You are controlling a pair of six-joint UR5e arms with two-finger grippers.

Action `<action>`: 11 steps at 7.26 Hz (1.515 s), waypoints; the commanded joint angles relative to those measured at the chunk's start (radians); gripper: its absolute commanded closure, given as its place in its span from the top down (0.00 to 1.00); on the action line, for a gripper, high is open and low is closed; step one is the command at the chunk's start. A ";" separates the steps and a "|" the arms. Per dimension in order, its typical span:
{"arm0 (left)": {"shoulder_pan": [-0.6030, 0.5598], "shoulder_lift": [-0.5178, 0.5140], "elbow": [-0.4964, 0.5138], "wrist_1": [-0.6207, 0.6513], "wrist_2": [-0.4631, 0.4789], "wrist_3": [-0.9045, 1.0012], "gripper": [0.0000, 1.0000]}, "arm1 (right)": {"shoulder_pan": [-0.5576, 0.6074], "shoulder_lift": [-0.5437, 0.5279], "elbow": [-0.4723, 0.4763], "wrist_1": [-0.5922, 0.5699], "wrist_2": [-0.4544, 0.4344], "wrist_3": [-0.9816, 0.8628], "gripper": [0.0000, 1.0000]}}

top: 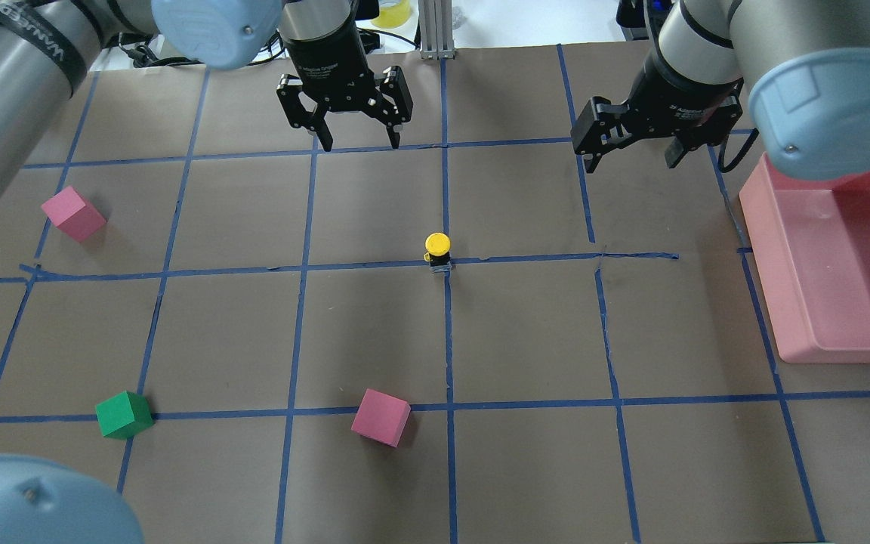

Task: Align button upright

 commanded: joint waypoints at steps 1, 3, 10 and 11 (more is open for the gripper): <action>0.036 0.074 -0.154 0.302 0.046 0.002 0.97 | 0.000 -0.001 0.000 0.000 0.002 0.000 1.00; 0.070 0.128 -0.202 0.314 0.086 -0.001 1.00 | 0.000 0.001 0.000 0.002 -0.003 0.000 1.00; 0.205 0.283 -0.210 -0.131 0.080 0.036 1.00 | -0.003 -0.001 0.000 0.003 -0.007 -0.002 1.00; 0.205 0.297 -0.239 -0.128 0.083 0.038 1.00 | -0.003 -0.001 0.000 0.003 -0.007 -0.002 1.00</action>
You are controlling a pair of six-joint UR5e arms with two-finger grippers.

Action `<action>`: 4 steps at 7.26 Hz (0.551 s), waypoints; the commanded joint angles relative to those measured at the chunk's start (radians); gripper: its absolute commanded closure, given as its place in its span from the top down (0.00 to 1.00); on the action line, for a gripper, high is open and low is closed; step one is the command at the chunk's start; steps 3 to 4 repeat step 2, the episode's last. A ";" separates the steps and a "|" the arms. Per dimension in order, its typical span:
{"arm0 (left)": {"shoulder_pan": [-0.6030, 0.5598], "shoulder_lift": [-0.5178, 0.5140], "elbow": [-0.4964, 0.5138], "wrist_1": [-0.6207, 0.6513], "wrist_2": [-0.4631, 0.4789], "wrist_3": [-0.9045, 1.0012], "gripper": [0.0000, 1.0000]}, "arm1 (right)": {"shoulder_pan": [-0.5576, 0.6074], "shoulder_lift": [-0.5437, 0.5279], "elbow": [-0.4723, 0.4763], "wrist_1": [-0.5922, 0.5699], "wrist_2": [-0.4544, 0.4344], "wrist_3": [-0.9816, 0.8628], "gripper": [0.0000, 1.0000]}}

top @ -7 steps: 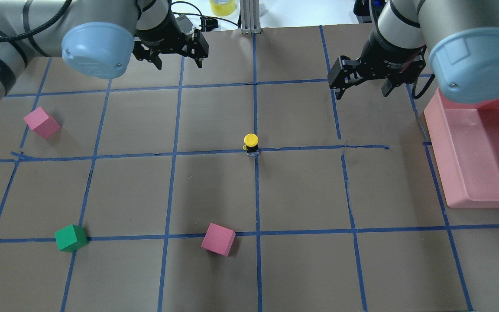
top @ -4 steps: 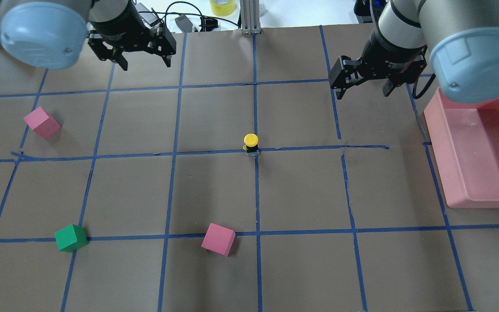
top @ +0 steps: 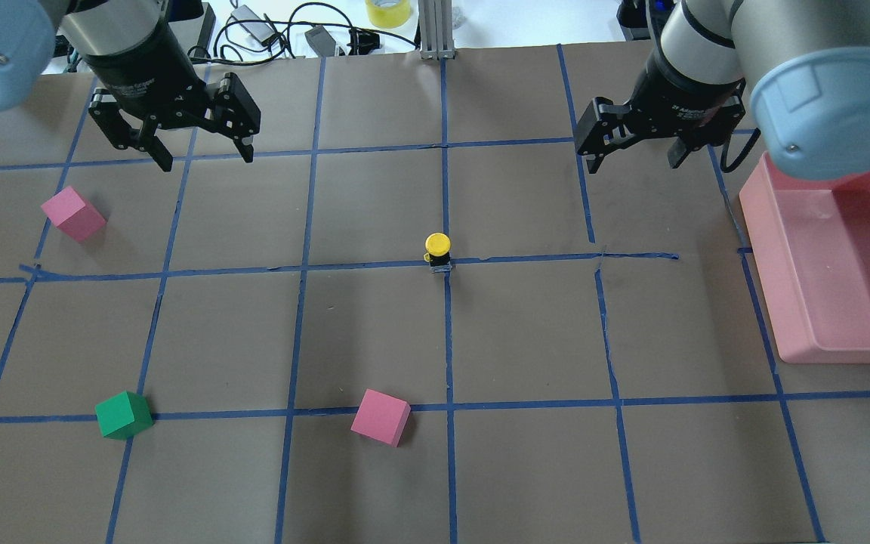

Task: Align button upright

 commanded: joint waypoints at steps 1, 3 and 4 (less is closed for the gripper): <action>0.000 0.021 -0.046 -0.003 0.000 0.002 1.00 | -0.002 0.000 0.000 0.000 0.000 0.000 1.00; -0.009 0.034 -0.055 -0.008 -0.001 0.002 1.00 | -0.002 0.000 0.000 0.000 0.000 0.000 1.00; -0.009 0.034 -0.055 -0.008 -0.001 0.002 1.00 | -0.002 0.000 0.000 0.000 0.000 0.000 1.00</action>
